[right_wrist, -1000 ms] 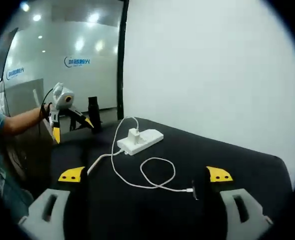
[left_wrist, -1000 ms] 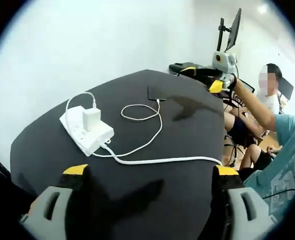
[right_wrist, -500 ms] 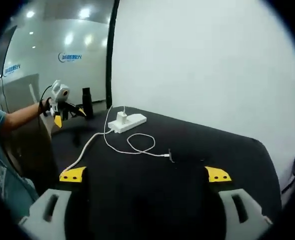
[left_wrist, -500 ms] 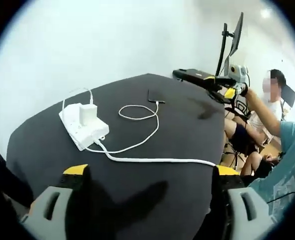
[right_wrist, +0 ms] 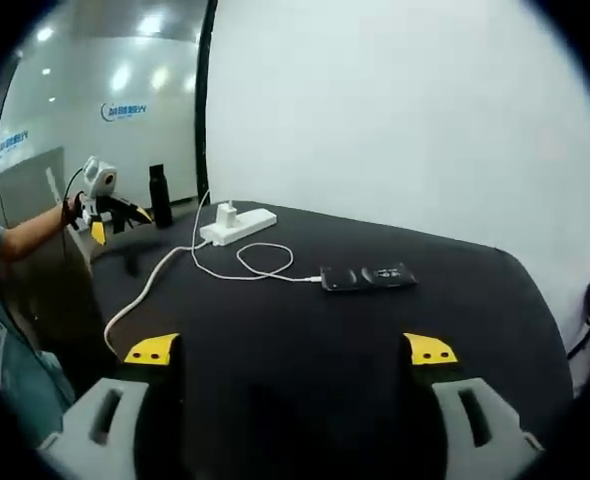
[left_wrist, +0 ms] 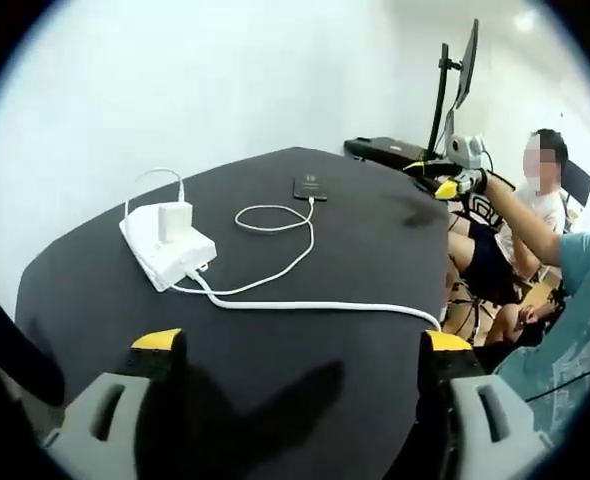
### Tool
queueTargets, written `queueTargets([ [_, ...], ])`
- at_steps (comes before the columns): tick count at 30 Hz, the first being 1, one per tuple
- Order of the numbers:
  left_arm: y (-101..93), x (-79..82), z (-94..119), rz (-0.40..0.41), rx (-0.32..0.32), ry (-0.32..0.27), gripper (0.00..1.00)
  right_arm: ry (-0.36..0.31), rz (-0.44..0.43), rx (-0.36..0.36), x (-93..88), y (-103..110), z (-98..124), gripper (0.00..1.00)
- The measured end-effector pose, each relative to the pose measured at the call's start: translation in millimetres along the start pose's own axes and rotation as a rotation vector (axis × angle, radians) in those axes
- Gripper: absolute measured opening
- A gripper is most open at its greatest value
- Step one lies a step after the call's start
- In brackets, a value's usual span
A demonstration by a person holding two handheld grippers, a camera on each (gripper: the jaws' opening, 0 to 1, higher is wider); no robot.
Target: Connect the charging cable to the phone, plug the charger into the socket, and turn on the power strip switch to charge the phone.
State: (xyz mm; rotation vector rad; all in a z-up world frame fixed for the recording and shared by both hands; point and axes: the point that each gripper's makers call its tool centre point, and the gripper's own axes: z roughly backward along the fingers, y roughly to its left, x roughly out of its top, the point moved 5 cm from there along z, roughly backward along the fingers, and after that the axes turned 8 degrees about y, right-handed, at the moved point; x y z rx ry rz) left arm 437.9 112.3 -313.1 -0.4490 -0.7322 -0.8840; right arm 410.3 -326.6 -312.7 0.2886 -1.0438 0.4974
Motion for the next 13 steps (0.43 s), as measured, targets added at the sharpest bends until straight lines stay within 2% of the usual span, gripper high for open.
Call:
queueTargets([
  [13, 1.5, -2.2, -6.1, -0.003, -0.007, 0.003, 0.88, 0.025, 0.005, -0.005, -2.8, -9.4, -6.9, 0.83],
])
